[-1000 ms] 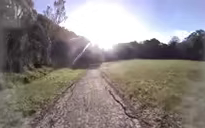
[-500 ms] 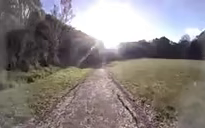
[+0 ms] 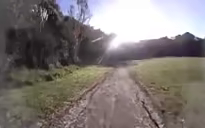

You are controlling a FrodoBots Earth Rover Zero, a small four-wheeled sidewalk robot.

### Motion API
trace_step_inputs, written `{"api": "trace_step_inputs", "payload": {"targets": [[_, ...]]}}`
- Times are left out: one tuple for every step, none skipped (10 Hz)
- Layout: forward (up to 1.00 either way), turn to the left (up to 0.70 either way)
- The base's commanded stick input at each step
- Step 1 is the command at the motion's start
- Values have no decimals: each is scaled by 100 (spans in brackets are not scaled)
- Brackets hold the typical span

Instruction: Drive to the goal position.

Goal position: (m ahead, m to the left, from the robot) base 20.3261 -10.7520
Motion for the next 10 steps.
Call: {"api": "trace_step_inputs", "payload": {"targets": [[50,0],[50,0],[50,0],[50,0],[50,0],[50,0],[50,0],[50,0],[50,0],[50,0]]}}
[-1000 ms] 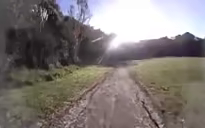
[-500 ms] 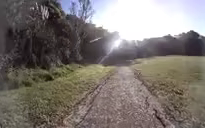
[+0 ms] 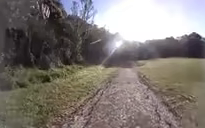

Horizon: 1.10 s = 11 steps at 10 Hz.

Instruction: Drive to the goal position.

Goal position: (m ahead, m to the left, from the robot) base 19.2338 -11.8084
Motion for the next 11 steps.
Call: {"api": "trace_step_inputs", "payload": {"targets": [[50,0],[50,0],[50,0],[50,0],[50,0],[50,0],[50,0],[50,-15],[50,-11],[50,-1],[50,0]]}}
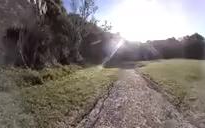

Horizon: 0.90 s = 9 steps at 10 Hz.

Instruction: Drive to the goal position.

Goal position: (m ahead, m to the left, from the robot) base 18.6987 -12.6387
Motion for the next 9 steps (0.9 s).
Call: {"api": "trace_step_inputs", "payload": {"targets": [[50,0],[50,0],[50,0],[50,0],[50,0],[50,-10],[50,-35],[50,-29],[50,-1]]}}
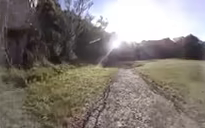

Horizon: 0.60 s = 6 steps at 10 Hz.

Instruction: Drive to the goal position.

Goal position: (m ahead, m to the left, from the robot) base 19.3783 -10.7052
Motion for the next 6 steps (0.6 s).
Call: {"api": "trace_step_inputs", "payload": {"targets": [[50,0],[50,0],[50,0],[50,0],[50,0],[50,0]]}}
